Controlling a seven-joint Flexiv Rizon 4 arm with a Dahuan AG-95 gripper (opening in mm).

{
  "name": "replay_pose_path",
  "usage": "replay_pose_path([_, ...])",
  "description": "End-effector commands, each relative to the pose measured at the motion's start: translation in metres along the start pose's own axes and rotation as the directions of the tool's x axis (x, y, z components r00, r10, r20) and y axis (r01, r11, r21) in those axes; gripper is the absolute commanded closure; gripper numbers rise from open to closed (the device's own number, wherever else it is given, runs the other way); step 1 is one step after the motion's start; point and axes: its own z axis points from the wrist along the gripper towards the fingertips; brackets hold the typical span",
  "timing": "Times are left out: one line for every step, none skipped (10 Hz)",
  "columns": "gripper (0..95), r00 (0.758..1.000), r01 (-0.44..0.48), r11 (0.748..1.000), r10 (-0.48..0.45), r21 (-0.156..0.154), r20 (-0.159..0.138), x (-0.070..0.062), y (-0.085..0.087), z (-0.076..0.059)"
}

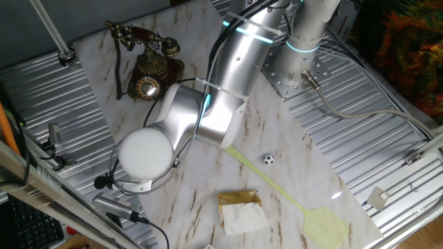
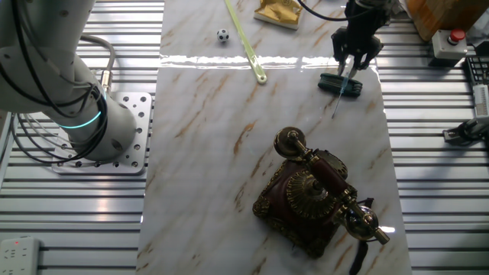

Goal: Dial a number on an old rotary phone

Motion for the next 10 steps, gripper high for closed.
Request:
replay_pose_path([76.0, 1.0, 0.002, 1.0, -0.002, 0.002, 0.0, 0.001, 0.0, 0.001])
replay_pose_path([76.0, 1.0, 0.003, 1.0, -0.003, 0.004, -0.003, 0.002, 0.0, 0.003])
replay_pose_path([76.0, 1.0, 0.006, 1.0, -0.006, 0.005, -0.003, 0.003, -0.001, 0.004])
replay_pose_path([76.0, 1.0, 0.006, 1.0, -0.006, 0.005, -0.004, 0.003, -0.001, 0.005])
replay_pose_path([76.0, 1.0, 0.009, 1.0, -0.009, 0.006, -0.005, 0.004, -0.002, 0.006])
replay_pose_path([76.0, 1.0, 0.011, 1.0, -0.011, 0.009, -0.008, 0.004, -0.002, 0.007])
replay_pose_path([76.0, 1.0, 0.012, 1.0, -0.012, 0.009, -0.007, 0.005, -0.003, 0.008])
replay_pose_path([76.0, 1.0, 0.013, 1.0, -0.013, 0.009, -0.008, 0.006, -0.003, 0.009])
replay_pose_path([76.0, 1.0, 0.013, 1.0, -0.013, 0.009, -0.006, 0.006, -0.003, 0.01])
replay_pose_path([76.0, 1.0, 0.012, 1.0, -0.012, 0.01, -0.006, 0.006, -0.003, 0.012])
